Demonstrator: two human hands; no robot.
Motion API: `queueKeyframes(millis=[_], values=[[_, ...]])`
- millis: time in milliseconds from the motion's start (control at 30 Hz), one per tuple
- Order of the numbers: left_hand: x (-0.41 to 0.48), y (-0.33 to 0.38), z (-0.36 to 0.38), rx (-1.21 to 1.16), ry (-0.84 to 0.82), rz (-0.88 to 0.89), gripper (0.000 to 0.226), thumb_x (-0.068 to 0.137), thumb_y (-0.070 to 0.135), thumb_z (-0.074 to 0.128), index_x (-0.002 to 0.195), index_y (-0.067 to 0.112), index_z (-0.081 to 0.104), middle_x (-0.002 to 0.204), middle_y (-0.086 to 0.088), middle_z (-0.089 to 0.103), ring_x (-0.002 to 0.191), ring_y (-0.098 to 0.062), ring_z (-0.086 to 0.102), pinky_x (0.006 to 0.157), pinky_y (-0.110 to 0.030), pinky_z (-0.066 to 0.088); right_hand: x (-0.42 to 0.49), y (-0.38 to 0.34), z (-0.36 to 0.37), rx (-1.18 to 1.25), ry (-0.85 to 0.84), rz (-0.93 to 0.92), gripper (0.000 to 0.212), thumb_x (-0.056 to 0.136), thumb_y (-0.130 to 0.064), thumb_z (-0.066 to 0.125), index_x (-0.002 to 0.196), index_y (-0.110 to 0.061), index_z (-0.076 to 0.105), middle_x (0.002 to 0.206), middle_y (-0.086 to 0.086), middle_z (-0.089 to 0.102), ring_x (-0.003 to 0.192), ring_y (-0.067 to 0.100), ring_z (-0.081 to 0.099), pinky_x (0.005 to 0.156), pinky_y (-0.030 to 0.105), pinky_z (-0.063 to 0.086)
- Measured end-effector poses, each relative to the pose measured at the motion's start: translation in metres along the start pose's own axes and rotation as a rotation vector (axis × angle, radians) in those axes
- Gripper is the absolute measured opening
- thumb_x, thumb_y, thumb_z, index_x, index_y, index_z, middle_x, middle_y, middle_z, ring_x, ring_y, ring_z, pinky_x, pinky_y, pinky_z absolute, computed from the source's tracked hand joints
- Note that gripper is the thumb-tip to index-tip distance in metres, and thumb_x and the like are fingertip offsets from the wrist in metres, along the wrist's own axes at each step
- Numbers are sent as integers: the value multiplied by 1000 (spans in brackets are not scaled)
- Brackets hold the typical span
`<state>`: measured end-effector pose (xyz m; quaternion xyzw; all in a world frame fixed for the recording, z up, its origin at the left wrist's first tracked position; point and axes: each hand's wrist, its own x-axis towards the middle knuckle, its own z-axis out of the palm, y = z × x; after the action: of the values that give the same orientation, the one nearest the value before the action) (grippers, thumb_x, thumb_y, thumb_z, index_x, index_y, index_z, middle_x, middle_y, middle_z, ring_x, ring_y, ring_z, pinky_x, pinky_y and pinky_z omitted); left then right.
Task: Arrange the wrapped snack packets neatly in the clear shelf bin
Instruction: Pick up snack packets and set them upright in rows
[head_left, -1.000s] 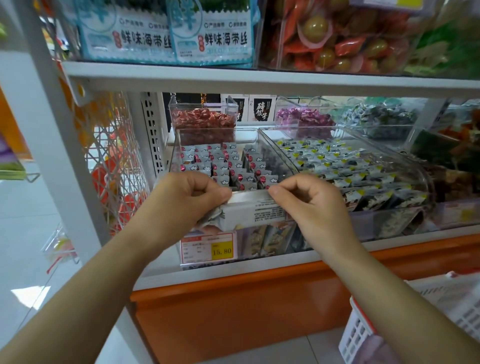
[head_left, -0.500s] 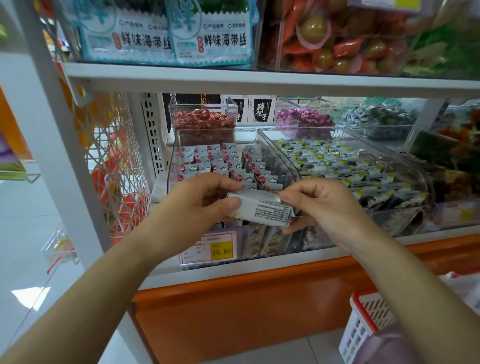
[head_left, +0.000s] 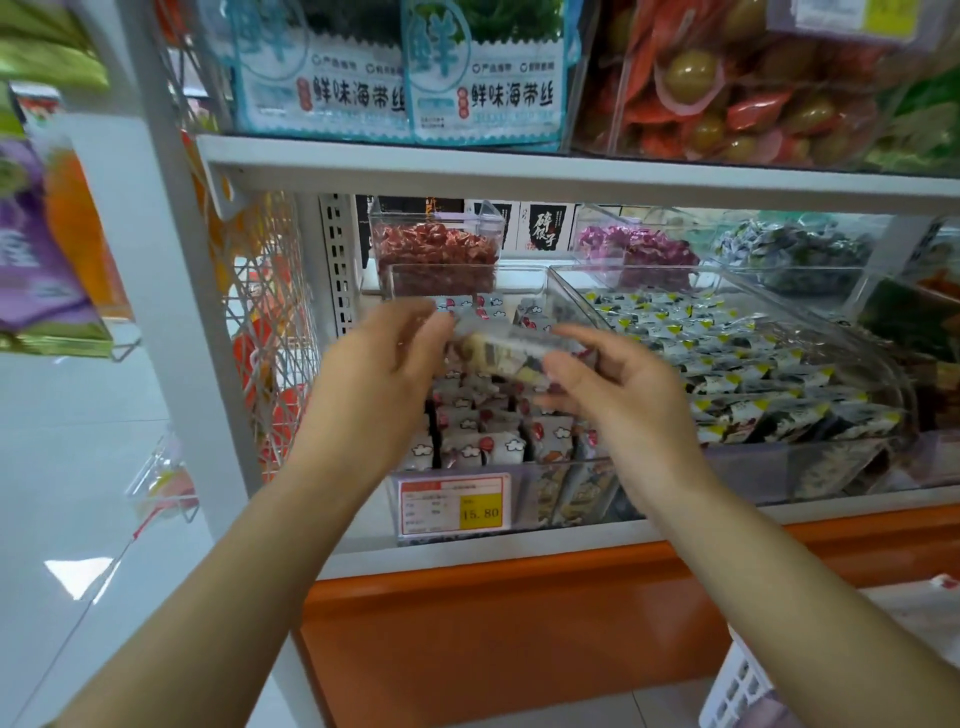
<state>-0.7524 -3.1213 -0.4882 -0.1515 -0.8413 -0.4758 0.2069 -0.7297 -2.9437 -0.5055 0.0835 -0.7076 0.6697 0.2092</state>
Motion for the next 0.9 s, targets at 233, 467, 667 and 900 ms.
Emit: queueKeyframes(millis=[233,467,667,900], values=[[18,-41,-10,528,-240,-13,74,91,49,44,149,17,11,157,-3,14,143,-20,10,114,-38,12,92,10,41,-328,90,-80,24,84,-14,67,104,-3,58,103,7,61,89,17,60,79,26,51],[18,-50,-5,476,-328,-48,78,90,54,38,149,18,1,157,1,8,143,-16,5,114,-37,14,154,19,92,-792,-170,-323,13,83,-19,67,88,-8,62,81,-2,54,75,11,49,58,18,34],[20,-53,-5,425,-333,-25,78,91,52,39,149,20,-1,157,2,8,141,-13,4,112,-31,10,155,52,108,-1171,-515,-182,20,90,-35,58,98,-16,62,95,0,62,94,20,56,93,40,43],[20,-53,-4,428,-359,-30,79,92,52,40,149,21,-4,157,5,4,141,-12,1,112,-32,11,182,59,104,-1024,-239,-156,19,91,-14,54,102,-18,68,114,2,65,112,20,54,97,35,43]])
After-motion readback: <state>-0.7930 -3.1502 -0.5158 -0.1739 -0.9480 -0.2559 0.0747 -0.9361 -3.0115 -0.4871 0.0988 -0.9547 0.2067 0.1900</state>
